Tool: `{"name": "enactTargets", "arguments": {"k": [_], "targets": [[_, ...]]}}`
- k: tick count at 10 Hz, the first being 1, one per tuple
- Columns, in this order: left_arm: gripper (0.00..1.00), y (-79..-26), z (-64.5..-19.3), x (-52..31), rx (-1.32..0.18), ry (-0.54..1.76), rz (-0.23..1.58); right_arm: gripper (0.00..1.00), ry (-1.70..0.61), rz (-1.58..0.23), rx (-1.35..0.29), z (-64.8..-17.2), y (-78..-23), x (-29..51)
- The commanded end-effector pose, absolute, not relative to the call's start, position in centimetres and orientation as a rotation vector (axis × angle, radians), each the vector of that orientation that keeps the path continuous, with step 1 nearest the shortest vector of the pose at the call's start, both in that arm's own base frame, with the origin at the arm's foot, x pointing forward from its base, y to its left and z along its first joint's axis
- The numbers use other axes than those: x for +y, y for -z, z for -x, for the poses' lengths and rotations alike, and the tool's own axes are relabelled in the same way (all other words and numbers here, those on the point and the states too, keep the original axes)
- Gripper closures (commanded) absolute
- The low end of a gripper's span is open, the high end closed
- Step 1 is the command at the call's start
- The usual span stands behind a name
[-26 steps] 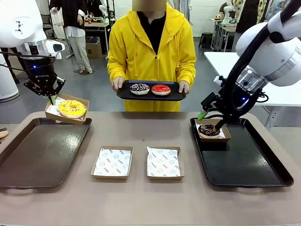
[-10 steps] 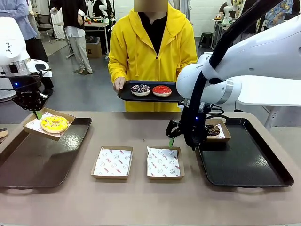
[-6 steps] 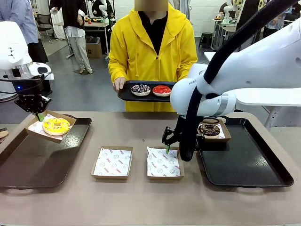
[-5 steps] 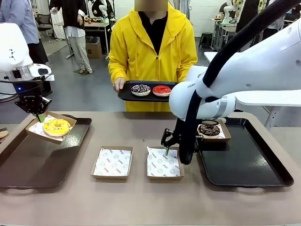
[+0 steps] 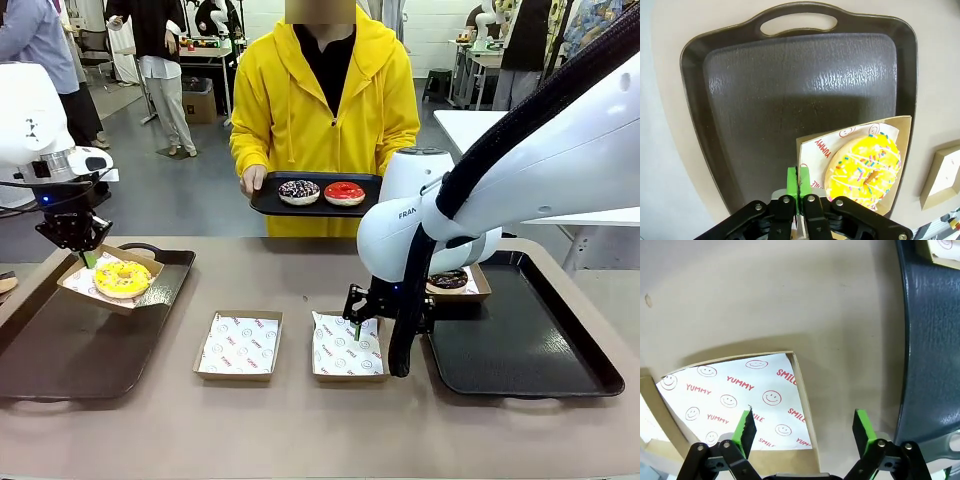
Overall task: Individually package the donuts and arrange them on the tray.
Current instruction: Place the picked Paper togo box on the Handle tray while simultaneously picking up another Paper togo box from the table with the other hand.
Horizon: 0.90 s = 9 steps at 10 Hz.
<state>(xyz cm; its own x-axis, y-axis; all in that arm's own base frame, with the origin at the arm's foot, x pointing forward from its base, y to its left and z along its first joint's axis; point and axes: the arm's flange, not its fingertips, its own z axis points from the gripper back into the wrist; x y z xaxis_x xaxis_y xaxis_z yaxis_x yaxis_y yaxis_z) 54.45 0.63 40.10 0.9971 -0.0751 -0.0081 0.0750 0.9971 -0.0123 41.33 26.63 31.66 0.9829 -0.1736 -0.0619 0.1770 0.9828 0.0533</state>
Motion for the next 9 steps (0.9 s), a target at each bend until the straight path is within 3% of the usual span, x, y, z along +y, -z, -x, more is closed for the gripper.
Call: {"name": "enactTargets", "arguments": {"k": [1, 9], "targets": [[0.99, -39.5, -54.2, 0.4, -0.018, 0.056, -0.010, 0.00, 0.168, -0.033, 0.017, -40.9, -31.3, 26.8], [0.99, -36.8, -58.4, 1.6, -0.006, -0.074, 0.017, 0.00, 0.103, -0.022, 0.033, -40.9, -31.1, 26.6]]}}
